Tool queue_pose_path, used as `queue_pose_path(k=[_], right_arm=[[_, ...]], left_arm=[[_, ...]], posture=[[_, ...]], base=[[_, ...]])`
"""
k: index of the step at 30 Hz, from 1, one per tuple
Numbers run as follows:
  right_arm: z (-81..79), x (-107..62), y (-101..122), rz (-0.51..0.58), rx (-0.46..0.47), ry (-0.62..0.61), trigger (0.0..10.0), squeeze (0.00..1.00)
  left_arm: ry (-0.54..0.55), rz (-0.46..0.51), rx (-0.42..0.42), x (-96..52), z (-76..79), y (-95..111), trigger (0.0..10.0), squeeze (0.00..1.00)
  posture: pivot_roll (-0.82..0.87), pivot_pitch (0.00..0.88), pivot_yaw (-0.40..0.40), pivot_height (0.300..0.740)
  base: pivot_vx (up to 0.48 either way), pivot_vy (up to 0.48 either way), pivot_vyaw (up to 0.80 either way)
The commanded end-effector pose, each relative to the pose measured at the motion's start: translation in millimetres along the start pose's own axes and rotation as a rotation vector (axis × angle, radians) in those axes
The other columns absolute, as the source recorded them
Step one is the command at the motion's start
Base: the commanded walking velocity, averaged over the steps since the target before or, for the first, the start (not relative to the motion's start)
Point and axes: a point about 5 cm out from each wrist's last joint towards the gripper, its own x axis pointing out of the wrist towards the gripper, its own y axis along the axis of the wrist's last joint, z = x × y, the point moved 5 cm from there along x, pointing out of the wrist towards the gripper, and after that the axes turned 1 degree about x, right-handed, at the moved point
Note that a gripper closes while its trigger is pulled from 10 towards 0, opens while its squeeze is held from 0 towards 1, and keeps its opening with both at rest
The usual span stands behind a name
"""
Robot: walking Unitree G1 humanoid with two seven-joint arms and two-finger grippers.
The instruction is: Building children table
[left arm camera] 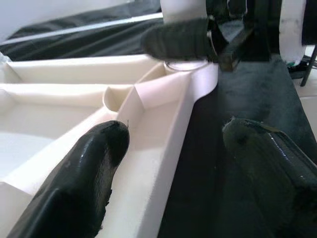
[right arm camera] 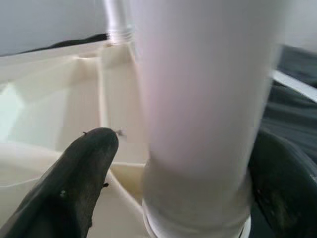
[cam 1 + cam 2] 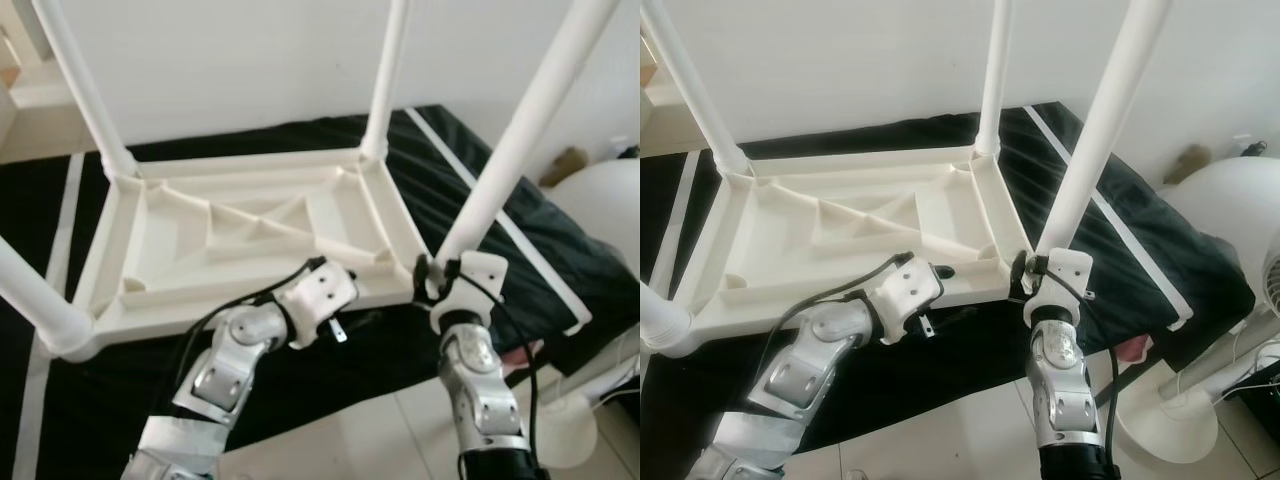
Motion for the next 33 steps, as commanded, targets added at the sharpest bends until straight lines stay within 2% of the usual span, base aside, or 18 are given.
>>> queue_pose_path(k=[1,4,6,14,22,27,28,30,33], right_arm=[[-1.7,-1.1,-4,-0.024,0.016,0.043,10.0,0.00],[-0.9,-0.9,-10,-0.052,0.004,0.117,10.0,0.00],[2.8,0.4,-18,-0.075,-0.045,0.182,10.0,0.00],[6.2,3.9,-28,-0.117,-0.114,0.338,10.0,0.00],[1.9,2.0,-33,-0.147,-0.133,0.452,10.0,0.00],[-2.5,-1.9,-35,-0.152,-0.134,0.503,10.0,0.00],[-5.6,-5.9,-35,-0.152,-0.114,0.521,10.0,0.00],[-7.3,-7.7,-34,-0.149,-0.103,0.528,10.0,0.00],[-13.0,-12.2,-32,-0.136,-0.092,0.543,10.0,0.00]], left_arm=[[0.058,0.002,-0.003,-0.2,-7.1,0,10.0,0.00],[0.028,0.030,-0.045,-0.5,-3.7,5,10.0,0.00],[-0.029,0.056,-0.074,-1.7,4.9,8,10.0,0.00],[-0.150,0.036,-0.083,-4.6,20.8,3,10.0,0.00],[-0.212,-0.004,-0.073,-14.0,26.8,-6,10.0,0.00],[-0.214,-0.010,-0.060,-17.4,23.9,-8,10.0,0.00],[-0.182,-0.013,-0.070,-16.6,16.7,-9,10.0,0.00],[-0.178,-0.007,-0.080,-16.7,15.0,-8,10.0,0.00],[-0.152,0.042,-0.074,-17.0,10.2,-1,10.0,0.00]], posture=[[-0.07,0.014,0.002,0.740],[-0.07,0.013,0.002,0.740],[-0.07,0.020,-0.002,0.740],[-0.06,0.022,-0.004,0.740],[-0.05,0.027,-0.007,0.740],[-0.05,0.027,-0.006,0.740],[-0.05,0.027,-0.009,0.740],[-0.05,0.027,-0.008,0.740],[-0.06,0.029,-0.003,0.740]], base=[[0.000,0.000,0.00],[0.000,0.000,0.00],[0.000,0.000,0.00],[0.000,0.000,0.00],[0.000,0.000,0.00],[0.000,0.000,0.00],[0.000,0.000,0.00],[0.000,0.000,0.00],[0.000,0.000,0.00]])
